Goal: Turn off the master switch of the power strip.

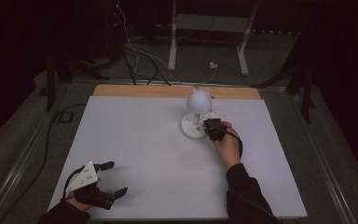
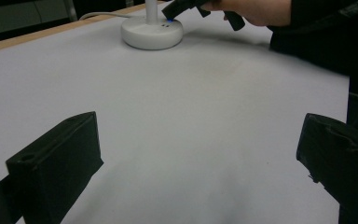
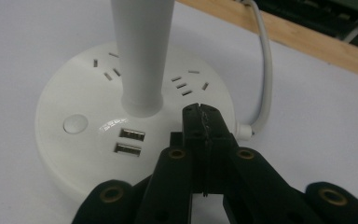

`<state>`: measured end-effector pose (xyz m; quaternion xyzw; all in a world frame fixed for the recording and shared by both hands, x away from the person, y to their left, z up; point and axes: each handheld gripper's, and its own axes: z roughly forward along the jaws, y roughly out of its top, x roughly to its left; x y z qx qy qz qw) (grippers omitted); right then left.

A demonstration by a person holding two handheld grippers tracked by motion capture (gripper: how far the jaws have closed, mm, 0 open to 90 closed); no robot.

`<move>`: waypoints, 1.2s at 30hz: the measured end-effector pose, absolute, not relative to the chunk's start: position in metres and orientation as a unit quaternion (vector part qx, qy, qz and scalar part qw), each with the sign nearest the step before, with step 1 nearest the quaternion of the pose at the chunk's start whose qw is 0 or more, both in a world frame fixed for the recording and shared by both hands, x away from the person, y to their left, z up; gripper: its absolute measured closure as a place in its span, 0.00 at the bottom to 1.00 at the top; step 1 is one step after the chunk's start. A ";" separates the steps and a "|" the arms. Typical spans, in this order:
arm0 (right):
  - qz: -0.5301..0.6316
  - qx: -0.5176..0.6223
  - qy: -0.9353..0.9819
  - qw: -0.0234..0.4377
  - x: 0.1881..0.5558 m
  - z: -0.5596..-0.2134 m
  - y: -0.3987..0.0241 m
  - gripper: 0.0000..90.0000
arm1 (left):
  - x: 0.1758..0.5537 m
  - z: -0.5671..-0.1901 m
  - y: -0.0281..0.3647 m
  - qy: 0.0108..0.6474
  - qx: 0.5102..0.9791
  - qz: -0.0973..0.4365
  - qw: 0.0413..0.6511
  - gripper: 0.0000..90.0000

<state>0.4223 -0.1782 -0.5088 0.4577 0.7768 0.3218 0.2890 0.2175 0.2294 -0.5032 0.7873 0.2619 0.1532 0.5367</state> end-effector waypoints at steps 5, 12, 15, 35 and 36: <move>0.358 0.466 0.759 0.281 0.415 -0.501 -0.183 1.00 | 0.218 -0.503 0.231 0.263 0.786 0.153 0.538 0.00; 0.368 0.473 0.751 0.276 0.414 -0.484 -0.189 0.99 | 0.217 -0.503 0.230 0.262 0.786 0.155 0.538 0.00; 0.373 0.474 0.749 0.272 0.413 -0.480 -0.191 0.98 | 0.218 -0.503 0.230 0.263 0.786 0.155 0.537 0.00; 0.404 0.448 0.759 0.246 0.396 -0.469 -0.201 0.42 | 0.218 -0.502 0.231 0.263 0.783 0.151 0.543 0.00; 0.409 0.445 0.759 0.241 0.394 -0.468 -0.201 0.38 | 0.218 -0.502 0.231 0.264 0.783 0.152 0.543 0.00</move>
